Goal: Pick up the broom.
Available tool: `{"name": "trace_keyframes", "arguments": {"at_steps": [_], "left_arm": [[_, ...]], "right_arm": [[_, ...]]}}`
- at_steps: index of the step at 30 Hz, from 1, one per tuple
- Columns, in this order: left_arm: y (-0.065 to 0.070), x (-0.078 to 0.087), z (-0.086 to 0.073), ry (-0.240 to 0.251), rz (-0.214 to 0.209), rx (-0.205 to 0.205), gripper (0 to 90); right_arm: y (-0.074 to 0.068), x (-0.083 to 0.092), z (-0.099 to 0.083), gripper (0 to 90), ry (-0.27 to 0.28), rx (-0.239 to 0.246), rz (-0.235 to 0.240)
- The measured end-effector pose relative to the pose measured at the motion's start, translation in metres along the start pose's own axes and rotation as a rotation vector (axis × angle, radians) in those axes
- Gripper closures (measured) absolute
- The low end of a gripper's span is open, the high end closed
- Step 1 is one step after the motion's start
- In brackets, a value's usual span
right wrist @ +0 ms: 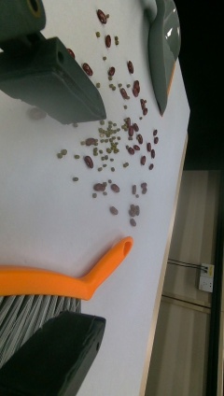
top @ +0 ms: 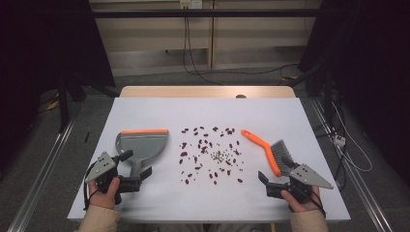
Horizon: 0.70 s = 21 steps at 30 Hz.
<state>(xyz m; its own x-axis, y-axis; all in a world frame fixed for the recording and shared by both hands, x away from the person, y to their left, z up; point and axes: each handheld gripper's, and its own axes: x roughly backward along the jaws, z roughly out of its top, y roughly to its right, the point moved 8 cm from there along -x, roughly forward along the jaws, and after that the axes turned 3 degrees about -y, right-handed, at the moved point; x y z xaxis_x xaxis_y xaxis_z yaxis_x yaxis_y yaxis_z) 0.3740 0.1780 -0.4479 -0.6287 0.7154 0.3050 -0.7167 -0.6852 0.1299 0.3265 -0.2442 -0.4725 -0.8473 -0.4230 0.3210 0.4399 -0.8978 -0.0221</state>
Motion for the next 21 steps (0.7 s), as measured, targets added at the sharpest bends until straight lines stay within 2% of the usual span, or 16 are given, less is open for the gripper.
{"name": "trace_keyframes", "arguments": {"at_steps": [10,13,15,17,21], "left_arm": [[0.0,0.001,0.001,0.007,-0.002,0.0,2.4],[0.0,0.0,0.001,0.007,-0.003,0.0,2.5],[0.001,0.0,0.001,0.007,-0.003,0.001,2.4],[0.0,0.0,0.001,0.009,0.001,0.0,2.4],[0.0,0.0,0.001,0.01,0.001,-0.001,2.4]], "right_arm": [[-0.001,-0.003,0.004,2.0,-0.002,-0.002,0.014],[0.001,-0.005,0.007,1.4,-0.009,0.001,-0.004],[0.002,-0.007,0.009,5.5,-0.026,0.005,0.017],[0.004,-0.011,0.01,7.4,-0.038,-0.032,0.049],[0.013,-0.018,0.011,7.3,-0.086,-0.074,0.039]]}}
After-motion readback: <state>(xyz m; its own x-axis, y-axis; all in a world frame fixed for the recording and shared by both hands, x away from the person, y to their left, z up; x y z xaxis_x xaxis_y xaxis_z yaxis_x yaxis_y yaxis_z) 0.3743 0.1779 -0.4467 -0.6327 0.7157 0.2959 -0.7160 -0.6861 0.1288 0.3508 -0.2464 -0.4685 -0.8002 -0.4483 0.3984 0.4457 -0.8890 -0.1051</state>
